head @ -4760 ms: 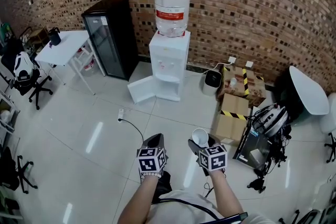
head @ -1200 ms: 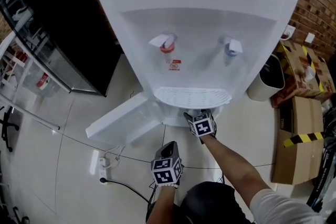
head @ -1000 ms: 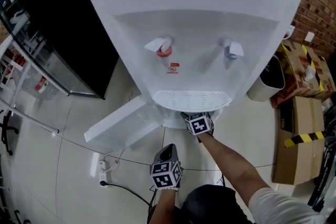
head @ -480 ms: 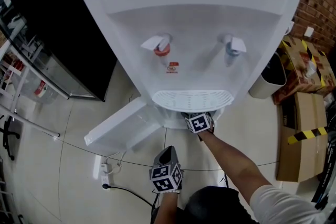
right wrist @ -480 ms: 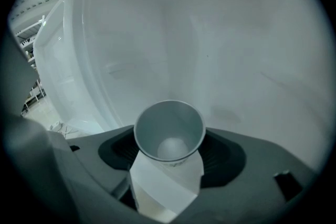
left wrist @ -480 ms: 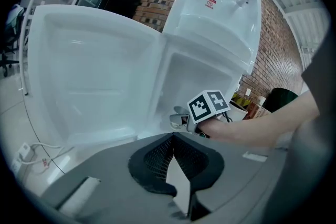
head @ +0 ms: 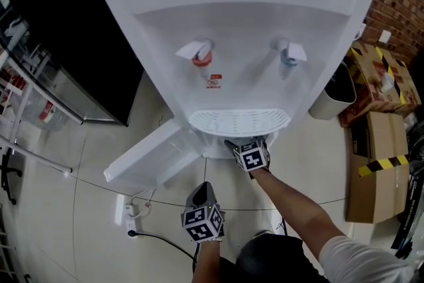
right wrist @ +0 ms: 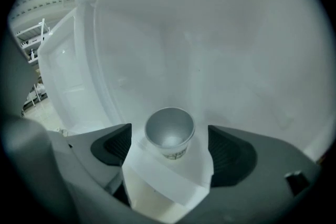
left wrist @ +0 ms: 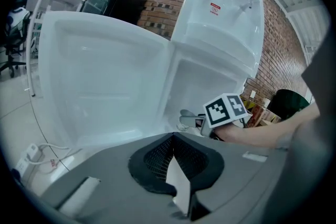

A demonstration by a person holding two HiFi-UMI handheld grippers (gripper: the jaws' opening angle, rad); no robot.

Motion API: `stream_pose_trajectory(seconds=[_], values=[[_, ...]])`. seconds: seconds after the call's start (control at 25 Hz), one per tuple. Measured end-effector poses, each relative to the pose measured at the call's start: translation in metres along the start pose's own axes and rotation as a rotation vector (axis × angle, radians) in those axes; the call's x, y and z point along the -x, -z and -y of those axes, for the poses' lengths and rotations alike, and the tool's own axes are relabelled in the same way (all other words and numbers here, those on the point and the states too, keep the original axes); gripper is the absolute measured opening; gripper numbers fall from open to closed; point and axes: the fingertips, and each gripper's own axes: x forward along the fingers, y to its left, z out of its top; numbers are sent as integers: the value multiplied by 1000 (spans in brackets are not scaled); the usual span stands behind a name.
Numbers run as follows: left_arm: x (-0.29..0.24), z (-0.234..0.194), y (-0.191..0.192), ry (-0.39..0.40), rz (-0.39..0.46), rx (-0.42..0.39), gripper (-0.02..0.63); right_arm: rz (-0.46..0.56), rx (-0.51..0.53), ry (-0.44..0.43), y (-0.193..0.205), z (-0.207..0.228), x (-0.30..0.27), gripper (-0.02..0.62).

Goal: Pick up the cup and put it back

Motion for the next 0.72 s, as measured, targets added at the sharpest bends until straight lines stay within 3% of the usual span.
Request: stream_pose_trajectory(seconds=[0.24, 0.36, 0.4, 0.48, 0.52, 0.72], values=[[41, 0, -27, -20, -21, 20, 3, 1, 85, -62, 10, -25, 80, 459], [73, 16, -44, -19, -40, 5, 3, 6, 80, -53, -1, -31, 145, 277], [85, 21, -49, -23, -47, 4, 3, 9, 73, -46, -6, -33, 168, 169], [112, 33, -59, -25, -64, 15, 3, -2, 63, -33, -15, -38, 212, 101], [127, 40, -63, -24, -74, 21, 3, -14, 60, -26, -19, -40, 234, 14], [217, 83, -84, -13, -127, 58, 3, -95, 37, 0, -44, -43, 345, 3]])
